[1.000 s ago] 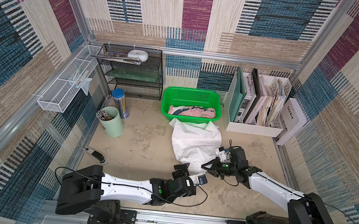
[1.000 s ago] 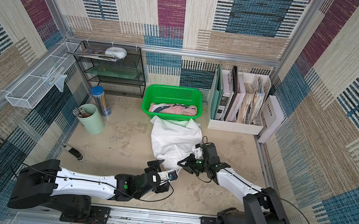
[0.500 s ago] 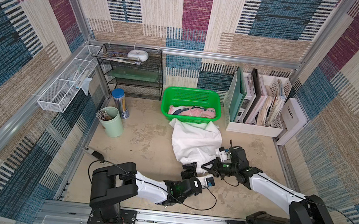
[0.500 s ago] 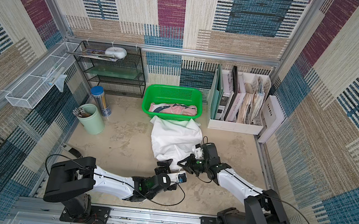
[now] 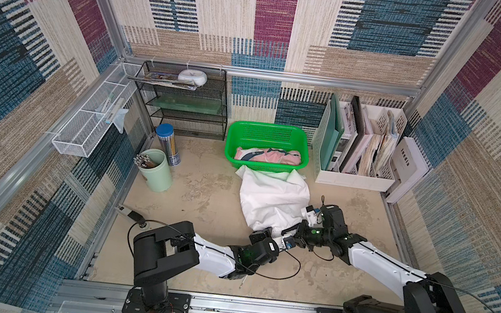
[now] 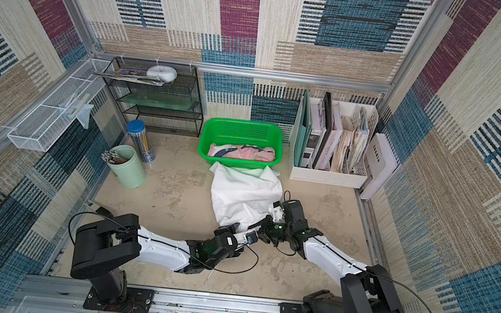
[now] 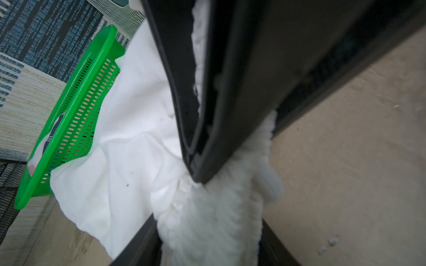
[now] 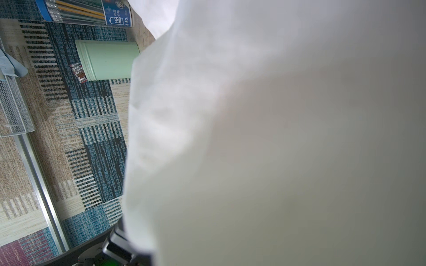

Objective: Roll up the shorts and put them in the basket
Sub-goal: Roll the shorts at the center of the board.

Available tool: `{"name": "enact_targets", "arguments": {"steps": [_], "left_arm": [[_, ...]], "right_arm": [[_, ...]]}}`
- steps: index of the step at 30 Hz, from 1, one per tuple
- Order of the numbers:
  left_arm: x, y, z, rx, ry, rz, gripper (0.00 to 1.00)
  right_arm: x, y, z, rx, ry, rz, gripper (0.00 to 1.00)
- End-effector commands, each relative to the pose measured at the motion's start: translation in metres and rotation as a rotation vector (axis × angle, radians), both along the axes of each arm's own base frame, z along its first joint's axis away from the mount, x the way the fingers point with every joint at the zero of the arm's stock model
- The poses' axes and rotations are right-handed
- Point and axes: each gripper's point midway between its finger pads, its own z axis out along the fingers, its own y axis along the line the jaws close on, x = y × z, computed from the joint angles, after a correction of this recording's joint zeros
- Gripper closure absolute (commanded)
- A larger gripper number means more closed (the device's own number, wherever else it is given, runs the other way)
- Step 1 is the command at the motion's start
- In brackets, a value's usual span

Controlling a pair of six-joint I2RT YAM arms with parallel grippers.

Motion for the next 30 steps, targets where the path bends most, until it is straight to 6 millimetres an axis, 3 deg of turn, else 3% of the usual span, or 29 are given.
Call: {"name": "enact_targets", "arguments": {"steps": [1, 5, 8, 14, 22, 25, 30], "left_arm": [[0.0, -0.009, -0.002, -0.032, 0.02, -0.015, 0.42], [0.004, -0.011, -0.001, -0.053, 0.01, 0.001, 0.22], [0.006, -0.013, -0.003, -0.051, 0.014, 0.006, 0.21], [0.013, -0.012, -0.01, -0.047, 0.026, 0.027, 0.49], [0.021, -0.007, -0.012, -0.062, 0.061, 0.047, 0.76], [0.019, -0.006, -0.012, -0.059, 0.093, 0.041, 1.0], [0.017, 0.0, -0.012, -0.063, 0.108, 0.052, 1.0]], "right_arm": [[0.0, 0.004, 0.006, 0.026, -0.025, 0.023, 1.0], [-0.001, 0.005, 0.007, 0.031, -0.025, 0.022, 1.0], [-0.001, 0.005, 0.006, 0.032, -0.026, 0.023, 1.0], [-0.002, 0.005, 0.007, 0.038, -0.025, 0.027, 1.0], [-0.005, 0.006, 0.006, 0.047, -0.019, 0.039, 1.0], [-0.007, 0.005, 0.003, 0.037, -0.021, 0.047, 1.0], [-0.007, 0.004, 0.0, 0.028, -0.013, 0.049, 0.99]]}}
